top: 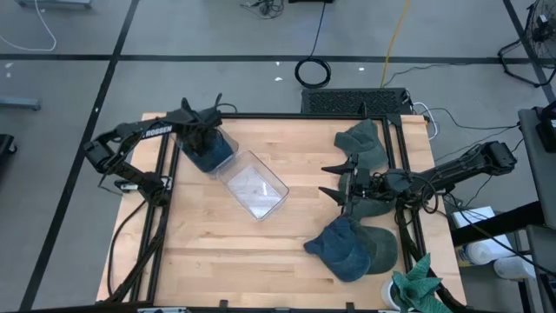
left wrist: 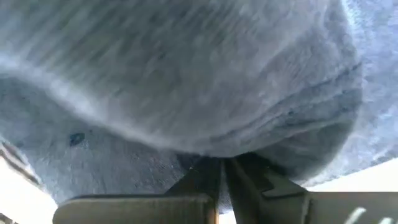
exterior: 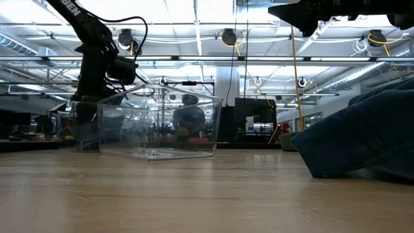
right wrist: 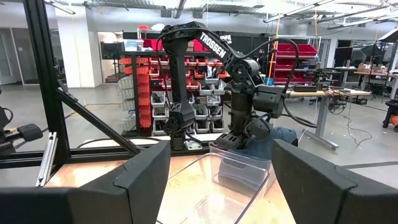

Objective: Pick & Place hat
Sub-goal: Put the top blue cap into the top transparent bin

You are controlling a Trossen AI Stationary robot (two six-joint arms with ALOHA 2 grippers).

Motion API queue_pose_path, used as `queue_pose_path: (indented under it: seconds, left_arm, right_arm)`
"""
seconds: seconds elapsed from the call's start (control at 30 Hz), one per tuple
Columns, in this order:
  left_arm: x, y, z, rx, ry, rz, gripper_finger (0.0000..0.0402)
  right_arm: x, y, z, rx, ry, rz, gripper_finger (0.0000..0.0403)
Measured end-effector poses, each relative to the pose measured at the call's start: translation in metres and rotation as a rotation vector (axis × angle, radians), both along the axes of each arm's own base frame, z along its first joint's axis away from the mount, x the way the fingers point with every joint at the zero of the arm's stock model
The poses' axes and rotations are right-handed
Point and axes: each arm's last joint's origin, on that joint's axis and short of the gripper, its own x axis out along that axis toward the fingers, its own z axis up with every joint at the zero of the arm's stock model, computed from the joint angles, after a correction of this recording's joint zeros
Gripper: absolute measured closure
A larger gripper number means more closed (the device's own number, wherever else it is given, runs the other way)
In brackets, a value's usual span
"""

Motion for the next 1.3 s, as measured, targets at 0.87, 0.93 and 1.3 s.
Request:
queue_pose_path:
  seconds: [0.87,0.93,1.3]
  left_arm:
    - [0.043,0.001,0.059,0.114,-0.136,-0.069,0.0395]
    - [0.041,0.001,0.05,0.096,-0.143,-0.059,0.0391]
    - [0.019,-0.001,0.0,0.065,-0.126,0.012,0.0385]
  right_arm:
    - [0.0,0.0,0.0,0.0,0.0,0.0,0.0138]
    - [0.0,0.0,0.0,0.0,0.0,0.0,0.0138]
    - [0.0,0.0,0.0,0.0,0.0,0.0,0.0138]
